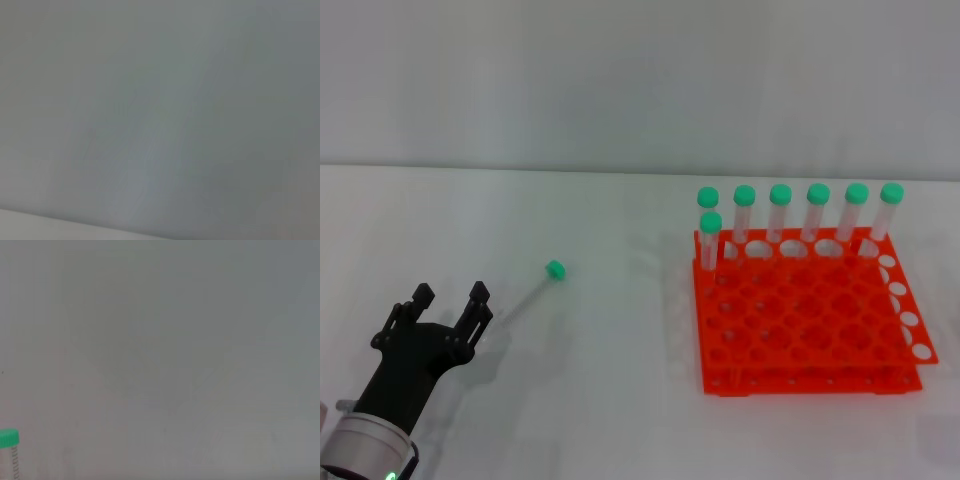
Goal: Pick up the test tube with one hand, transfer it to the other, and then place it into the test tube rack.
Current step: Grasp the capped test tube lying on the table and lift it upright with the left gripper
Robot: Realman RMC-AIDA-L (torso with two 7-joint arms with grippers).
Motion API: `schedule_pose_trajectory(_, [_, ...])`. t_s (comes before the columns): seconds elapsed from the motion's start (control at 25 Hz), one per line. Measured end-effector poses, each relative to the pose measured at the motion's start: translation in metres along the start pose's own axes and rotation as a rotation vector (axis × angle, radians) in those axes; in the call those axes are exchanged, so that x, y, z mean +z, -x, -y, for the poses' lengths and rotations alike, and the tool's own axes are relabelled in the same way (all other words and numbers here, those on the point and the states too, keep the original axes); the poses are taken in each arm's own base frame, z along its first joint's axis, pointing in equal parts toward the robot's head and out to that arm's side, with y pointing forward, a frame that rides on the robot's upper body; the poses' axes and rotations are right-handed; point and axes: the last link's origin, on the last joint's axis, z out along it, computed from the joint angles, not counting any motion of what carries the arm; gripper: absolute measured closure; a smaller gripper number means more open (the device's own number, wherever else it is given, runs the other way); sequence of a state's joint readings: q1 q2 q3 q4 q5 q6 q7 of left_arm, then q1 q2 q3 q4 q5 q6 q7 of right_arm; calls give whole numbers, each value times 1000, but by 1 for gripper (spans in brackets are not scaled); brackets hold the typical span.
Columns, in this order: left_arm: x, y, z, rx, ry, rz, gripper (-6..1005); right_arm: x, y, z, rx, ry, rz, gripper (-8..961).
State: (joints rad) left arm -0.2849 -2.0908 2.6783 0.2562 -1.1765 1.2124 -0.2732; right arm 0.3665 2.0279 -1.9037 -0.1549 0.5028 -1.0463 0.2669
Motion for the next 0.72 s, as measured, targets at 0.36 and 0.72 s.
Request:
schedule_pose_trajectory(0.36, [1, -1, -1, 1, 3, -2, 254, 0, 0, 0, 1, -2, 1, 81])
schedule_pose_trajectory(0.72, [1, -1, 0, 1, 3, -3, 256, 3, 2, -1, 2, -1, 7, 81])
